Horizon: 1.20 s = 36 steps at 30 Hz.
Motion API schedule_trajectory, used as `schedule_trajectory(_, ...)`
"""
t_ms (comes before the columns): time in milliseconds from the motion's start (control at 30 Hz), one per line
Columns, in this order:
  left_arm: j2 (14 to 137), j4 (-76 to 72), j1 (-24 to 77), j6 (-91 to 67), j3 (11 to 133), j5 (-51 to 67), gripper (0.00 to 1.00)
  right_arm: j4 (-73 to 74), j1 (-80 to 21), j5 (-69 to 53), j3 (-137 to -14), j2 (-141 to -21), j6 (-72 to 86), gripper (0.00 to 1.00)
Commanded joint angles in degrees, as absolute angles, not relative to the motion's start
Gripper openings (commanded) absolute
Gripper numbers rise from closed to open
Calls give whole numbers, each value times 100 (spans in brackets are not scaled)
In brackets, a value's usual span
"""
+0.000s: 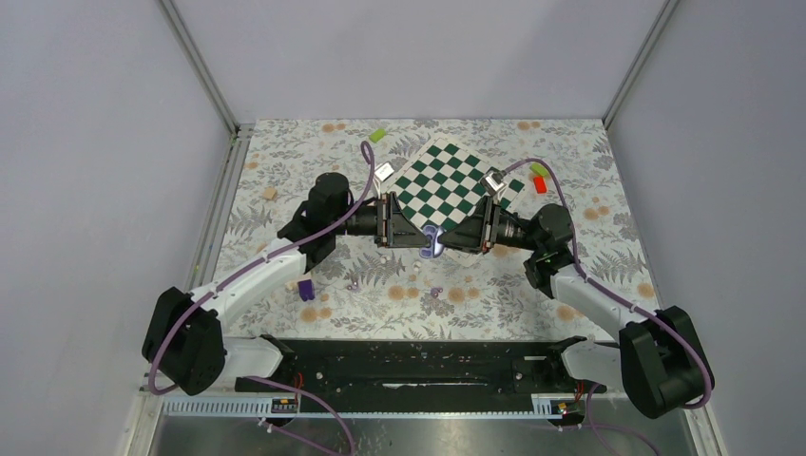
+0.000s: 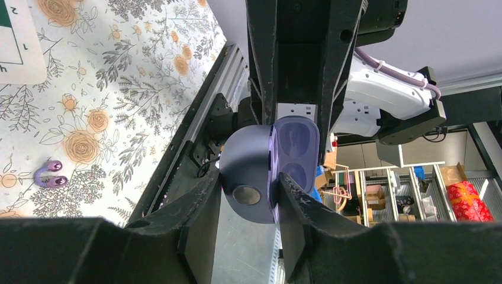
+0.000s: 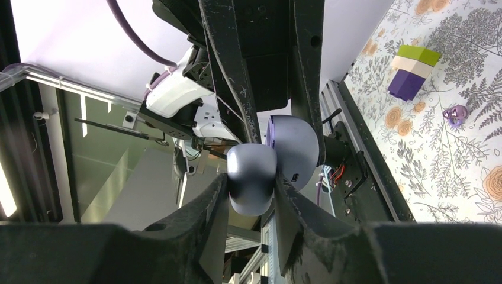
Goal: Insert the wireless bluetooth earbuds into the charging case
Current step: Pass from the left arm to the right
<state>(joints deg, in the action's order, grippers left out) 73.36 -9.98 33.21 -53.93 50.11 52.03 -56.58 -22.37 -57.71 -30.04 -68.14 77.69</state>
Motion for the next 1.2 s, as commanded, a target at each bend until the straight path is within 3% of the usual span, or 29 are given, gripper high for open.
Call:
schedule_trajectory(0, 7322, -1468, 3318, -5446, 5089, 5313, 30, -5389, -2224, -5852, -3141, -6802, 7432, 29)
schedule_trajectory(133, 7328, -1486, 3322, -5464, 5051, 5292, 30, -5278, -2223, -5862, -3155, -6808, 7381, 52)
schedule_trajectory(300, 7344, -1487, 3317, -5459, 5062, 5285, 30, -5117, -2224, -5854, -3182, -6836, 7283, 54)
schedule_trajectory(367, 7378, -1485, 3321, -5465, 5072, 5289, 30, -5111, -2224, -5847, -3187, -6851, 7269, 52)
schedule_trajectory(667, 7478, -1501, 3317, -5480, 5076, 5273, 30, -5107, -2224, -5818, -3171, -6964, 7260, 13)
schedule_trajectory(767, 7505, -1510, 3318, -5493, 5089, 5266, 30, -5095, -2224, -5831, -3192, -6990, 7264, 8)
schedule_trajectory(833, 7521, -1520, 3317, -5502, 5089, 5277, 30, -5060, -2228, -5861, -3242, -7005, 7260, 13)
schedule_trajectory(933, 7556, -1521, 3316, -5496, 5097, 5273, 30, -4887, -2223, -5880, -3331, -7023, 7190, 36)
schedule_trajectory(1067, 7603, -1527, 3309, -5517, 5106, 5282, 30, -4834, -2224, -5904, -3370, -7064, 7159, 56)
schedule_trajectory(1167, 7599, -1538, 3311, -5514, 5114, 5291, 30, -4836, -2224, -5919, -3359, -7045, 7154, 61)
